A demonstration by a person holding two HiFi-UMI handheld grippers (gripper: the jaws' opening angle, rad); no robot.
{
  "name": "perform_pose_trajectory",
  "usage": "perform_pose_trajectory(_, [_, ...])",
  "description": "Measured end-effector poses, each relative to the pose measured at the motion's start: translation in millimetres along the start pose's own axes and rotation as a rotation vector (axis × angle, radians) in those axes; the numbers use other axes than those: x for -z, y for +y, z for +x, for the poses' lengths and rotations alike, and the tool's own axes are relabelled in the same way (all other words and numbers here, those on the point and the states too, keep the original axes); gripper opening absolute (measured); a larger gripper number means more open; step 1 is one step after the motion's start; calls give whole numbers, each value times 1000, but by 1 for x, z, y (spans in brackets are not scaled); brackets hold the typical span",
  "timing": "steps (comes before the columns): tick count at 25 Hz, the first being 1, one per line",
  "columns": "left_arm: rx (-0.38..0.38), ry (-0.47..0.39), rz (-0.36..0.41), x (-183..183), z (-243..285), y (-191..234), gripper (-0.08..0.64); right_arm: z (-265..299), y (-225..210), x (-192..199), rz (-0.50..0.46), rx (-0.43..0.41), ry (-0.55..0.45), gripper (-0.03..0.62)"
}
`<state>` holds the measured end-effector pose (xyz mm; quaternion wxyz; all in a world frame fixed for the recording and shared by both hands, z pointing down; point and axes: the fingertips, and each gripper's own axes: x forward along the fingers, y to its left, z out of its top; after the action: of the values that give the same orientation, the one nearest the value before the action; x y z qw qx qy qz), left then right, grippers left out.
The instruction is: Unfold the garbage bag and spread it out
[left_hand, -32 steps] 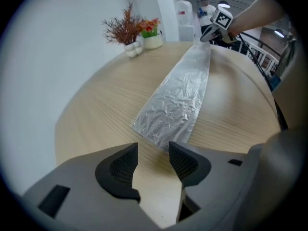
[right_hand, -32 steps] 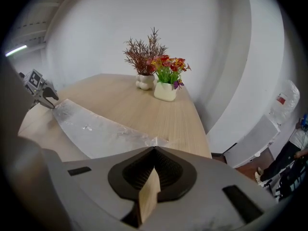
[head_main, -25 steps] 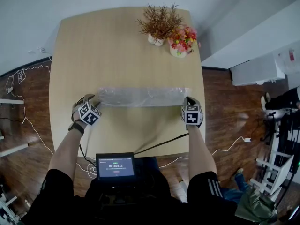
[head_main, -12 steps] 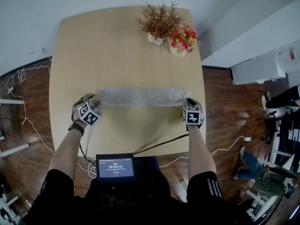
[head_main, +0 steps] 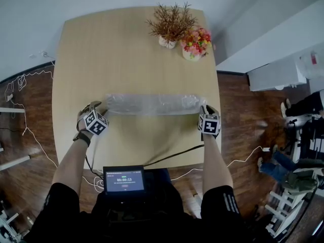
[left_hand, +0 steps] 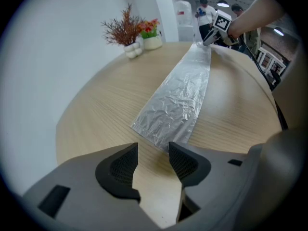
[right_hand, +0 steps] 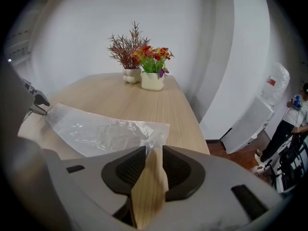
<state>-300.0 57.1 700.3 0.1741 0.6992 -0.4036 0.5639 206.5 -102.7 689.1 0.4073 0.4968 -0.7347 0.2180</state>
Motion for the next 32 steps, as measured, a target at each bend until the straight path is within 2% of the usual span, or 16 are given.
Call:
perform_pose_trajectory(12, [0,-6,0,0,1,-1,209,-5,-17,11,67,29,5,183])
perform_pose_trajectory(24, [-1,-5,0,-3,1,-3,209,-14,-28,4,87,21,-14,218])
perform_pose_trajectory(32, [-13,4,17,-3,3,-2,209,-15,-33,8,134,8,-11,235])
